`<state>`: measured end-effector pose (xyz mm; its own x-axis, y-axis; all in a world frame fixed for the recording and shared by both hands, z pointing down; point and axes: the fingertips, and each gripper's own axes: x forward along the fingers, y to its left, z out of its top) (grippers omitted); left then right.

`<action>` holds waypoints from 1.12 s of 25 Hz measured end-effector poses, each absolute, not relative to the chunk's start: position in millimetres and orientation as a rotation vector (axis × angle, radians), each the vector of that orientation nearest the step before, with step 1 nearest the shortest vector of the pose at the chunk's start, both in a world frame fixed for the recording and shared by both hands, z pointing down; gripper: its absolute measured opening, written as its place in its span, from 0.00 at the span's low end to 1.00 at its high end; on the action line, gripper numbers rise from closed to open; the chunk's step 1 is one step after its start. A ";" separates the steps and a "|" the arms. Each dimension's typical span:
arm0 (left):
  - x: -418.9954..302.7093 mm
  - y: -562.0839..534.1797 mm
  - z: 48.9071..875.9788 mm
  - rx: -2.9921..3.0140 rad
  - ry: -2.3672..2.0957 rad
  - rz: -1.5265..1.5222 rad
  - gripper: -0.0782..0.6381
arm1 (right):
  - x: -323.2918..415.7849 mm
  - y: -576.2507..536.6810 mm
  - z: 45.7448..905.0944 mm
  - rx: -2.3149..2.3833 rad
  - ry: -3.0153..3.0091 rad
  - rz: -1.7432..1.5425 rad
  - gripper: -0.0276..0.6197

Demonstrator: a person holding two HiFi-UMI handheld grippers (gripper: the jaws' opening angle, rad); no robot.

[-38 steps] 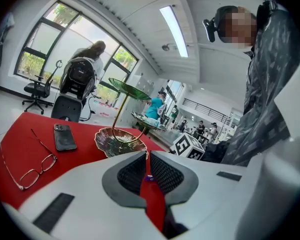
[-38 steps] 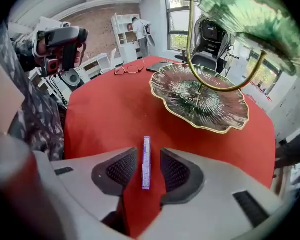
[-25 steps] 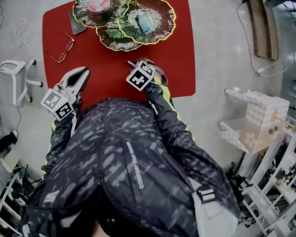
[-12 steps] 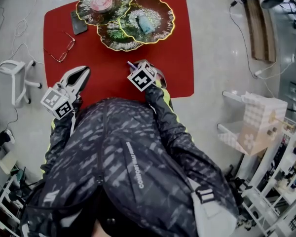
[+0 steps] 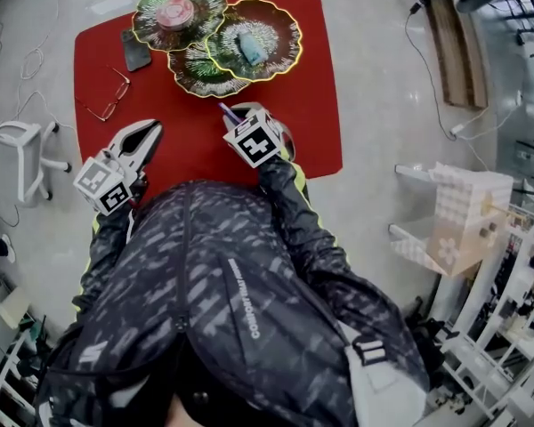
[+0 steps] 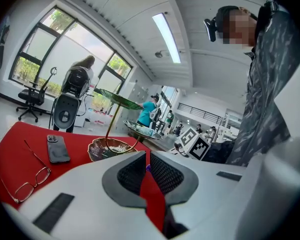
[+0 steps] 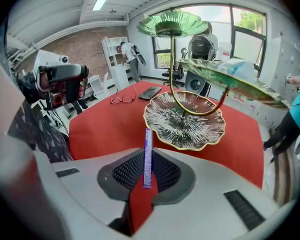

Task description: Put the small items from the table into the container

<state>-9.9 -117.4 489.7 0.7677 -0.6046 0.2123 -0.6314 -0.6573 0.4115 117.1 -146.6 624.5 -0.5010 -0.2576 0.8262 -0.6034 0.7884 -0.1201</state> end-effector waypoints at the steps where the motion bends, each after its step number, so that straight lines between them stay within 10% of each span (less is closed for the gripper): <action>1: -8.1 -117.8 489.1 2.499 -0.927 0.075 0.13 | 117.3 -148.3 619.5 0.645 -2.108 0.494 0.12; 28: 15.0 -135.1 462.5 2.579 -0.849 0.018 0.13 | 111.1 -183.5 484.6 0.788 -2.288 0.360 0.12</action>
